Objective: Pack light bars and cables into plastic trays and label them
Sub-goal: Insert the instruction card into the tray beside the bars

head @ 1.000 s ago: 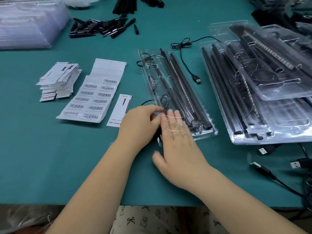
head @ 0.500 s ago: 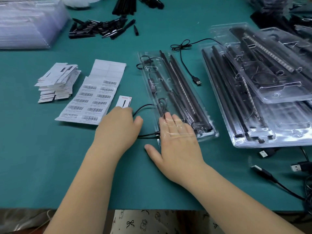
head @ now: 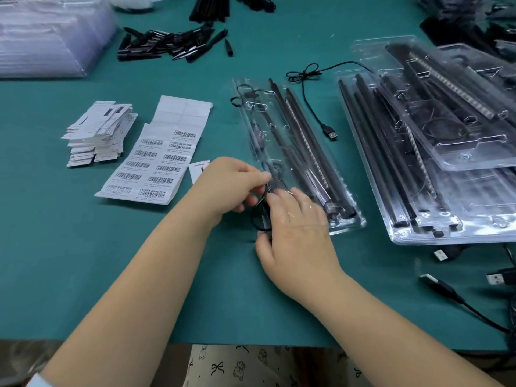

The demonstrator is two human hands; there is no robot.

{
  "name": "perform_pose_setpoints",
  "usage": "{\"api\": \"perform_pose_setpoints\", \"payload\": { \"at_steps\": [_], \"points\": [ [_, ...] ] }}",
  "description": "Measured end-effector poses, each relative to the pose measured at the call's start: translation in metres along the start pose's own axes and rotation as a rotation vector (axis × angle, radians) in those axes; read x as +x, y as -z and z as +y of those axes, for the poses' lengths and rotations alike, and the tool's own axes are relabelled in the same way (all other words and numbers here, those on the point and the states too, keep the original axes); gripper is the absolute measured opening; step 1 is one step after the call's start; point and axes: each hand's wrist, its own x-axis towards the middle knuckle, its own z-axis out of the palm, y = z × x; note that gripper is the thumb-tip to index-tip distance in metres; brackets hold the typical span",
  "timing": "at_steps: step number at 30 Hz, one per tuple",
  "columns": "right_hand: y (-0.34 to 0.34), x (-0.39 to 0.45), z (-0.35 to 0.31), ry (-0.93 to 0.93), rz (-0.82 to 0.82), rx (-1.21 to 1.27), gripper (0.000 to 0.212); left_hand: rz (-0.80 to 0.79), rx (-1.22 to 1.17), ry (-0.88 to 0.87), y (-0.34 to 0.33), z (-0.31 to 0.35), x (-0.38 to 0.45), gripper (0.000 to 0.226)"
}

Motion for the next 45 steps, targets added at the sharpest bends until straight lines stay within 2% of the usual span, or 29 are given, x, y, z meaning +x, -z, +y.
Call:
{"api": "perform_pose_setpoints", "payload": {
  "at_steps": [3,7,13,16,18,20,26,30,32,36,42,45],
  "points": [
    [-0.001,0.000,0.002,0.007,-0.034,-0.001,0.066,-0.064,-0.100,0.031,-0.006,0.003,0.009,0.022],
    [-0.001,0.000,0.001,-0.021,-0.025,0.007,0.072,-0.008,-0.139,-0.017,-0.010,-0.007,0.015,0.015],
    [-0.003,0.000,0.002,-0.024,-0.019,0.005,0.076,0.202,0.299,-0.279,-0.013,-0.017,0.019,0.015],
    [-0.003,0.000,0.001,-0.016,-0.001,0.015,0.073,0.228,0.435,-0.319,-0.015,-0.020,0.017,0.029],
    [-0.002,-0.001,-0.001,-0.019,0.005,0.028,0.073,0.236,0.534,-0.323,-0.015,-0.019,0.015,0.030],
    [-0.003,-0.002,-0.001,-0.021,-0.002,0.024,0.071,0.207,0.564,-0.324,-0.012,-0.020,0.014,0.027],
    [-0.005,-0.003,0.001,-0.042,-0.041,-0.065,0.073,-0.052,0.583,-0.465,0.003,-0.026,0.013,0.024],
    [-0.004,-0.002,0.003,-0.029,0.006,-0.043,0.073,-0.025,0.632,-0.528,0.004,-0.027,0.015,0.043],
    [-0.004,-0.001,0.004,-0.022,0.023,-0.033,0.073,-0.019,0.756,-0.540,0.001,-0.027,0.013,0.052],
    [-0.005,-0.001,0.003,-0.005,0.043,-0.046,0.069,-0.024,0.952,-0.532,-0.007,-0.027,0.013,0.051],
    [-0.003,-0.001,0.008,0.011,0.024,-0.055,0.066,0.002,0.993,-0.587,-0.007,-0.027,0.023,0.048],
    [-0.001,-0.003,0.008,-0.013,0.078,-0.008,0.055,0.032,0.963,-0.566,-0.009,-0.025,0.029,0.046]
  ]
}}
